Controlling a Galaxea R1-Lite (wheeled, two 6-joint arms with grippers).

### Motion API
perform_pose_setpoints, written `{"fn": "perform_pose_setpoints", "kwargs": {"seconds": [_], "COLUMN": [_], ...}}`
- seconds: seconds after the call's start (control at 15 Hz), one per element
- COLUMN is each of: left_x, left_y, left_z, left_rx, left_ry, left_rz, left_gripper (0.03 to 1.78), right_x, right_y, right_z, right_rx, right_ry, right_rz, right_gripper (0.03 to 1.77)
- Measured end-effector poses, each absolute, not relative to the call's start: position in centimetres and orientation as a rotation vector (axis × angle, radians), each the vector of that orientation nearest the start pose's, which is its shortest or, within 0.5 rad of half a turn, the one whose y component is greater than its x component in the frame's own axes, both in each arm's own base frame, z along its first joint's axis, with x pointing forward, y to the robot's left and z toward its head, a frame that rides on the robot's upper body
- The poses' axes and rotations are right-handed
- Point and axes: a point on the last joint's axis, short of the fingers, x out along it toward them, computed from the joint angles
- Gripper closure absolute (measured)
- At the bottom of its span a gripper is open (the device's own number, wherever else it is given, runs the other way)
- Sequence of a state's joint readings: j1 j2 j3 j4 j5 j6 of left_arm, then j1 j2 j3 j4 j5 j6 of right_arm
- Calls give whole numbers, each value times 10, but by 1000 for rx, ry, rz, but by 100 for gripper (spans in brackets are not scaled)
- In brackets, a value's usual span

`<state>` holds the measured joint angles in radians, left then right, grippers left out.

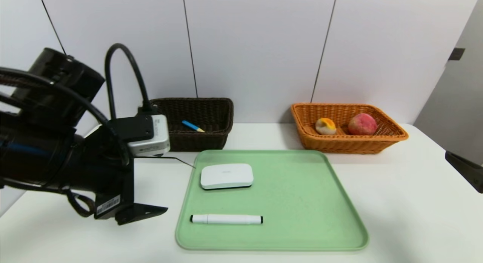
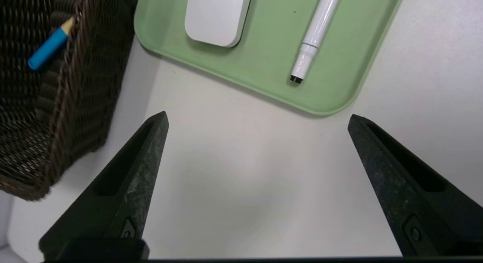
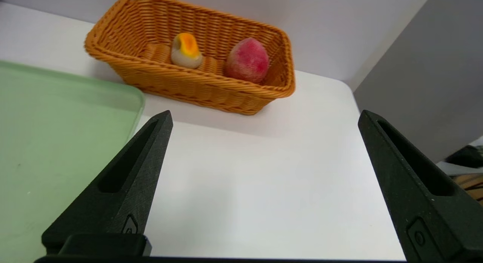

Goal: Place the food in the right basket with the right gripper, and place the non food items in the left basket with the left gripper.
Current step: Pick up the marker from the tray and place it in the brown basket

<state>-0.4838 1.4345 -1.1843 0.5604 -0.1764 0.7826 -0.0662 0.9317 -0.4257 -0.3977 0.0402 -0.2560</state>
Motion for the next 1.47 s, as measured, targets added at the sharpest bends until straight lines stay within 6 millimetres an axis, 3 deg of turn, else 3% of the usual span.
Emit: {"fn": "perform_pose_setpoints", "kwargs": {"seconds": [0.2, 0.4, 0.6, 1.2, 1.47], "left_x": [213, 228, 231, 232, 234], "left_y": [-133, -162, -182, -207, -209], "left_z": [267, 259, 249, 203, 195], "left_rx": [930, 970, 1000, 1065, 1072], "left_ry": [533, 575, 621, 779, 808], "left_rz": [-998, -1081, -1152, -1228, -1231], "left_gripper": [12, 12, 12, 12, 12], "right_x": [109, 107, 106, 106, 107], "right_y": [-6, -5, -4, -3, -3], "right_z": [201, 197, 198, 205, 205], "right_rx": [-224, -206, -206, -172, -170], "right_ry": [133, 142, 126, 99, 98], "right_rz": [5, 42, 55, 76, 98], "right_gripper": [11, 11, 11, 11, 11]}}
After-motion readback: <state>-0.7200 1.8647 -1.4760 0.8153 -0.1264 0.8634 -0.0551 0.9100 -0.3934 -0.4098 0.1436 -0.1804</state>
